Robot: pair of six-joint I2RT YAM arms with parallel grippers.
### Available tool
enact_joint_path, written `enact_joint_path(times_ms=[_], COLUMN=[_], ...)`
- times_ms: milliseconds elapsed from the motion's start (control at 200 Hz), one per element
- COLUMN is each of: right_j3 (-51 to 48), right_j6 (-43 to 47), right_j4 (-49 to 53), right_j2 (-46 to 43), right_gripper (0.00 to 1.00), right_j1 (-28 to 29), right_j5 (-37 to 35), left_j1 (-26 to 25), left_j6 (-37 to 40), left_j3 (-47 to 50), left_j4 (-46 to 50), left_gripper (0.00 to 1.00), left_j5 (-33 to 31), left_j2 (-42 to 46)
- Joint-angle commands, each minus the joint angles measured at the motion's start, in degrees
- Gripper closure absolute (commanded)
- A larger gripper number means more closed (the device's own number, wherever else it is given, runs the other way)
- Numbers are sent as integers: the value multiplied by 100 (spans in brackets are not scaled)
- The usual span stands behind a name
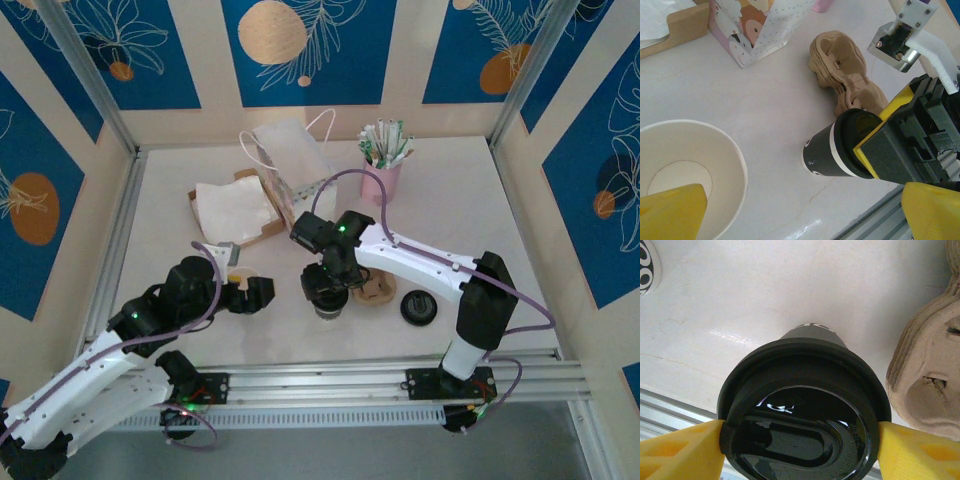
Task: Pack the takeout coffee
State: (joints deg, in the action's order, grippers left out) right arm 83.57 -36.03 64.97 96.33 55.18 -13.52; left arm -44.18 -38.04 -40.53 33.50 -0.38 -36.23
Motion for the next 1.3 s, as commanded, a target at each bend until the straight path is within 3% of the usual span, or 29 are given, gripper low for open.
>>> enact_joint_path(times_ms=[0,1296], right_j3=[-83,-820], right_j6=[-9,-290], right_j4=[39,7], right_j2=[92,239], right_gripper=[25,22], right_j1=[80,398], right_j5=[18,-501], left_j1=[51,58], left_j6=[-54,-54], left_j3=[18,-17], left_j4=[-45,-153], left_gripper=[0,0], left_j5=[91,126], left_j2=[24,-165])
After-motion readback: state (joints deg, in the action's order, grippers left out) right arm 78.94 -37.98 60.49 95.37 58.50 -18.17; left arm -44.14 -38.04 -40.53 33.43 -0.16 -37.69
